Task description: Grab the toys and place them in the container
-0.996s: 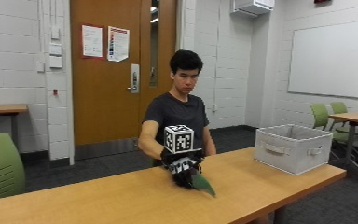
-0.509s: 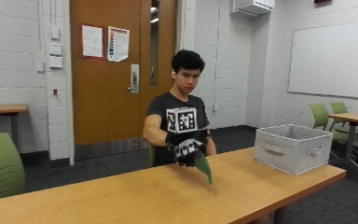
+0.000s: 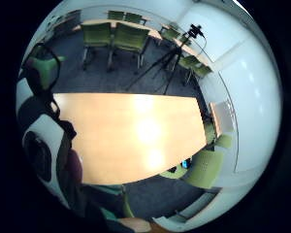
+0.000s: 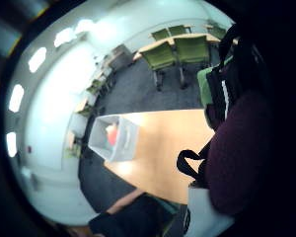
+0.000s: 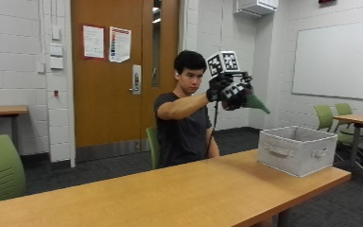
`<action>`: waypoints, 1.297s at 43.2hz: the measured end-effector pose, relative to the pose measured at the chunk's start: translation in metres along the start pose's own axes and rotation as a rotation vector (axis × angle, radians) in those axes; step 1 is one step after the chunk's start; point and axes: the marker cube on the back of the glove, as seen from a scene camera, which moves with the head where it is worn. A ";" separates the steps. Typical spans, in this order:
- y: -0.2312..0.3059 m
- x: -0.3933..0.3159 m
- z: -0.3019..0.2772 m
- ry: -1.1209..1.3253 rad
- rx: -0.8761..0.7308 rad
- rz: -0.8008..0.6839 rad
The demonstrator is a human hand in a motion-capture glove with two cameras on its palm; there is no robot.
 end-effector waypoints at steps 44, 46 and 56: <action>-0.032 -0.367 0.094 -0.136 -0.299 -0.534; -0.033 -0.359 0.098 -0.100 -0.307 -0.559; 0.004 -0.388 0.068 -0.090 -0.250 -0.518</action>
